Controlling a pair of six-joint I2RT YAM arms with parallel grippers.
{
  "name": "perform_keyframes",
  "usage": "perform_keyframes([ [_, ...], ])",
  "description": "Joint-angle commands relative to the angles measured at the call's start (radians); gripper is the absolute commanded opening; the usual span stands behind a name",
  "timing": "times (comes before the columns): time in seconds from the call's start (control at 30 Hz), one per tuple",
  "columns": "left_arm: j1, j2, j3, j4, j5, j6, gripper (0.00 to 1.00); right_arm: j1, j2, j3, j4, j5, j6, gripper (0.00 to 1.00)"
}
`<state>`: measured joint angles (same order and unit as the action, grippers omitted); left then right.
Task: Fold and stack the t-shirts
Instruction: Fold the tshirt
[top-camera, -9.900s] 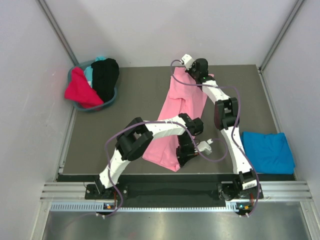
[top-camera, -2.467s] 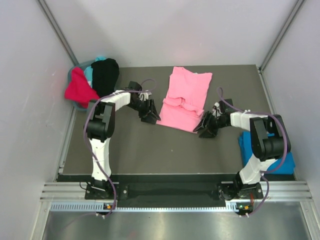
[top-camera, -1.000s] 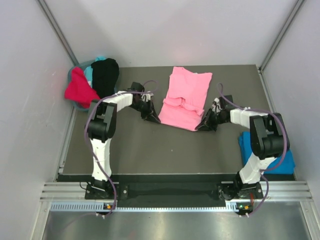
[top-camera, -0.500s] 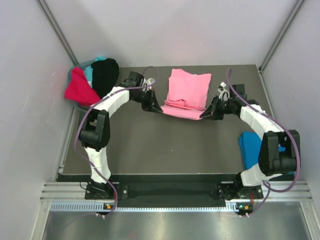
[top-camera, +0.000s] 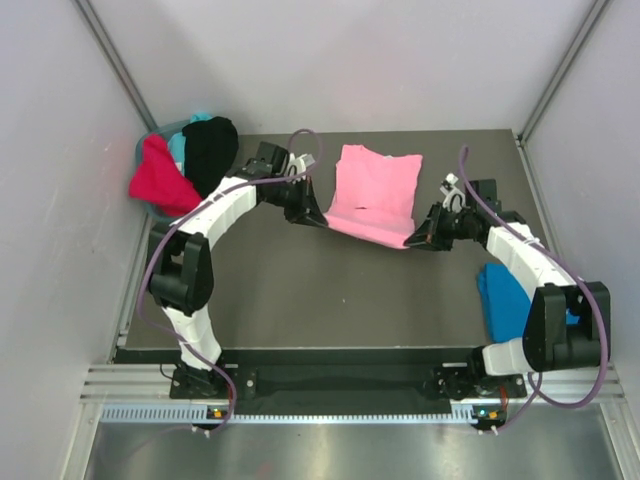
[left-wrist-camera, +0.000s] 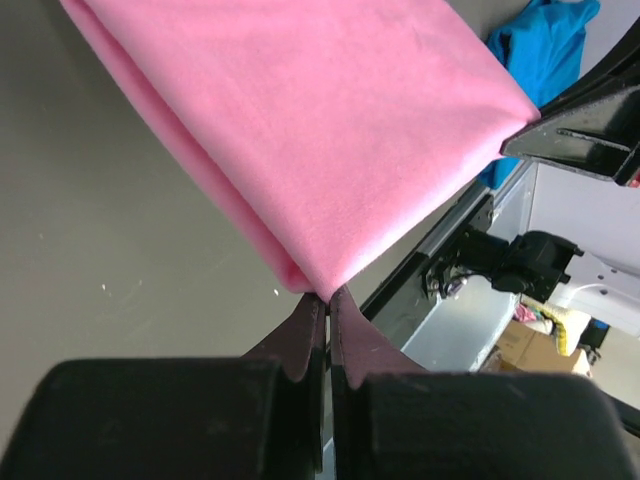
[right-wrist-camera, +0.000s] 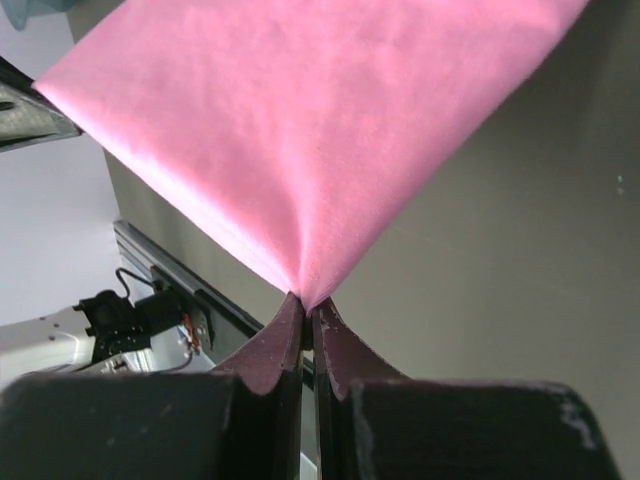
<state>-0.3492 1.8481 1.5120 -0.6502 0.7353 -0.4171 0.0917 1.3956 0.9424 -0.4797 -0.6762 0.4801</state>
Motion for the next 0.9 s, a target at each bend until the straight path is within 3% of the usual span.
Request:
perform_keyframes([
  [0.0,-0.007,-0.066,-0.038,0.014,-0.001,0.011,0.0,-0.023,-0.049,-0.037,0.018,-0.013,-0.017,0.0],
  [0.27,-0.005,0.003,-0.023,0.077,-0.01,0.004,0.0,-0.082,0.017,-0.053,0.15,-0.014,0.002,0.0],
  [0.6,0.021,0.278,0.425,0.078,-0.077,0.069,0.0,-0.139,0.295,0.283,0.285,-0.003,-0.004,0.0],
  [0.87,0.032,0.514,0.678,0.141,-0.085,0.097,0.0,-0.168,0.541,0.548,0.322,0.017,-0.029,0.0],
])
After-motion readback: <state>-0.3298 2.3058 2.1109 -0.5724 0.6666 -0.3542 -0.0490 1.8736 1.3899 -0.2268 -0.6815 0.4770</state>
